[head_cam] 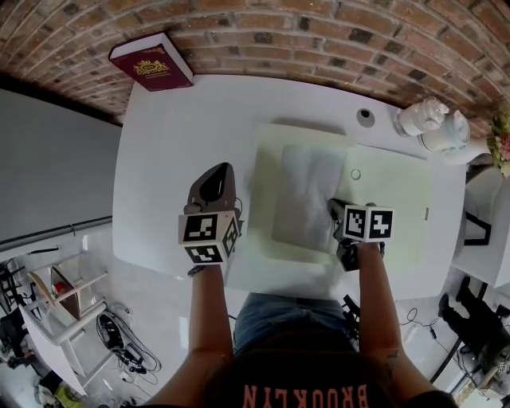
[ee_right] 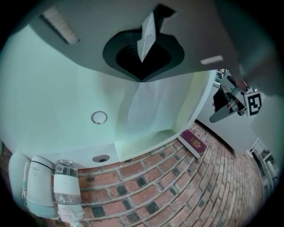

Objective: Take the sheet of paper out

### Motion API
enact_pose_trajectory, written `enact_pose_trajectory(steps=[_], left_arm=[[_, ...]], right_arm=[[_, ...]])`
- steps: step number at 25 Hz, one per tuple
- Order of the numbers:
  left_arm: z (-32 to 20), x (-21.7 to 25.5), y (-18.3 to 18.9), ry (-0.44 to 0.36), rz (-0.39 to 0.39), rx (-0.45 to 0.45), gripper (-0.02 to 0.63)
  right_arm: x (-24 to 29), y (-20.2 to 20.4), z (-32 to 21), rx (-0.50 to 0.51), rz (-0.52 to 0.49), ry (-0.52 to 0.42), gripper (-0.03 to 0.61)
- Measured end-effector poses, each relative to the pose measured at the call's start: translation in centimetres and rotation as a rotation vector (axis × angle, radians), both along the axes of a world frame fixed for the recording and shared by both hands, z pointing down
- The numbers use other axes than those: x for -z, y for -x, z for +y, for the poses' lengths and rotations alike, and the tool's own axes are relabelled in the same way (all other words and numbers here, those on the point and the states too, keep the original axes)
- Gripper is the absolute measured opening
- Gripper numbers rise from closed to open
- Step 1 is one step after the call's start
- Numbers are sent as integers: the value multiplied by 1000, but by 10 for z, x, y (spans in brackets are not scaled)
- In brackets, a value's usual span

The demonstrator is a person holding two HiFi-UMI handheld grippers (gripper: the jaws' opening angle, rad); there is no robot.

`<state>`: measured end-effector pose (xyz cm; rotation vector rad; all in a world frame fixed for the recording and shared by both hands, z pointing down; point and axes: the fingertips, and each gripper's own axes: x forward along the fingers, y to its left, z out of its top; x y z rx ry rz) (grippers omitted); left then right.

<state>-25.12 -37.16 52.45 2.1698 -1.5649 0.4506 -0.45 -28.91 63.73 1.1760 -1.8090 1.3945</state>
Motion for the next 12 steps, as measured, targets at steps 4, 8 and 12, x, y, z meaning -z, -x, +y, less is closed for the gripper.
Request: enact_pose_trajectory(steps=[4, 8, 12], left_arm=[[3, 5, -3, -10, -6, 5, -2], [8, 9, -7, -15, -12, 12, -2], [12, 15, -14, -19, -17, 18, -1]], right_arm=[[1, -7, 1, 13, 24, -16, 3], [3, -14, 0, 32, 41, -23, 2], [6, -24, 0, 29, 44, -25, 2]])
